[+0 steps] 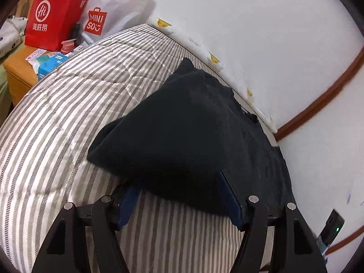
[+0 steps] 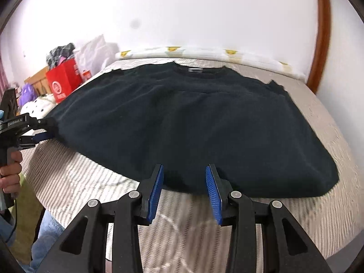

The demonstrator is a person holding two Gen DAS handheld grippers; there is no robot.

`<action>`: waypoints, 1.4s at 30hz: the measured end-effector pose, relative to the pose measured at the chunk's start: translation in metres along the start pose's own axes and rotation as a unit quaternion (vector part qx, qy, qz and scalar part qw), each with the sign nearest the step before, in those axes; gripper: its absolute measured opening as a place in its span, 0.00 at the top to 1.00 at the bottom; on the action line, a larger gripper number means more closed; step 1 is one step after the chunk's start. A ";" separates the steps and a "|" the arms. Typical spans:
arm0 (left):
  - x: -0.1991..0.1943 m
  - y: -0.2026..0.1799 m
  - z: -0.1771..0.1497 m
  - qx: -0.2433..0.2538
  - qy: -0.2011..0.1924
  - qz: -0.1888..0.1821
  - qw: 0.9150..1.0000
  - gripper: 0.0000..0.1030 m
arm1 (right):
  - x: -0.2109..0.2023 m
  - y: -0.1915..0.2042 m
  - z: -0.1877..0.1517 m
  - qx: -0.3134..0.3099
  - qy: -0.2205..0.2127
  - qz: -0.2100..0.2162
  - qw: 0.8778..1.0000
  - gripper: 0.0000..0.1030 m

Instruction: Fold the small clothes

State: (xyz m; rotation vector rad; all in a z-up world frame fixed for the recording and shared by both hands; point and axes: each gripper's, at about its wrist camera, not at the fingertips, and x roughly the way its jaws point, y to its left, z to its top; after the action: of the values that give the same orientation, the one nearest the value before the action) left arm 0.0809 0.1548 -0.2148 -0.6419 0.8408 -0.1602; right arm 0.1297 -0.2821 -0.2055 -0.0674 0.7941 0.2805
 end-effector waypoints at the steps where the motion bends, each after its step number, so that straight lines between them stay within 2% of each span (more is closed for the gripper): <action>1: 0.002 0.000 0.002 -0.005 -0.002 0.002 1.000 0.37 | 0.000 -0.005 -0.001 0.006 0.001 0.000 1.000 0.62; 4: 0.006 -0.001 0.006 -0.012 -0.014 0.012 1.000 0.39 | -0.003 -0.020 -0.004 0.030 0.004 0.003 1.000 0.62; 6: 0.010 -0.007 0.009 -0.005 -0.016 0.047 0.999 0.47 | -0.005 -0.026 -0.005 0.039 0.004 0.003 0.999 0.62; 10: 0.006 -0.021 0.010 0.019 -0.035 0.091 0.995 0.73 | -0.012 -0.040 -0.006 0.054 -0.002 -0.008 0.998 0.62; 13: -0.001 -0.045 0.012 0.055 -0.048 0.121 0.990 0.79 | -0.017 -0.051 -0.008 0.062 -0.009 -0.020 0.998 0.60; 15: -0.007 -0.065 0.015 0.082 -0.063 0.123 0.987 0.80 | -0.019 -0.061 -0.009 0.075 -0.012 -0.024 0.997 0.60; 17: -0.015 -0.085 0.018 0.111 -0.077 0.113 0.984 0.82 | -0.019 -0.072 -0.009 0.088 -0.013 -0.029 0.996 0.60; 18: -0.021 -0.094 0.019 0.122 -0.085 0.094 0.984 0.83 | -0.020 -0.076 -0.009 0.094 -0.014 -0.031 0.995 0.60; 19: -0.027 -0.108 0.021 0.132 -0.095 0.052 0.985 0.84 | -0.022 -0.083 -0.009 0.100 -0.017 -0.034 0.994 0.60; 20: -0.029 -0.118 0.022 0.139 -0.094 0.030 0.985 0.84 | -0.024 -0.087 -0.009 0.100 -0.019 -0.039 0.994 0.60; 24: -0.022 -0.165 0.019 0.195 -0.086 -0.003 0.977 0.85 | -0.039 -0.107 -0.008 0.100 -0.042 -0.074 0.991 0.58; 28: 0.008 -0.213 0.000 0.252 -0.048 -0.044 0.966 0.86 | -0.054 -0.127 -0.008 0.112 -0.056 -0.085 0.988 0.57; 32: 0.046 -0.236 -0.025 0.284 0.002 -0.068 0.957 0.87 | -0.061 -0.140 -0.013 0.123 -0.054 -0.097 0.986 0.56; 38: 0.099 -0.236 -0.052 0.280 0.101 -0.077 0.951 0.87 | -0.059 -0.147 -0.018 0.127 -0.031 -0.111 0.985 0.56; 42: 0.095 -0.237 -0.056 0.295 0.112 -0.076 0.946 0.86 | -0.057 -0.140 -0.013 0.126 -0.024 -0.100 0.987 0.55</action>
State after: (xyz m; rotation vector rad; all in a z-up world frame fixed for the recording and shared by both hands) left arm 0.1298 -0.0969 -0.1644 -0.1206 0.9033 -0.6113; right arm 0.1204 -0.4316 -0.1804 0.0973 0.7631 -0.0094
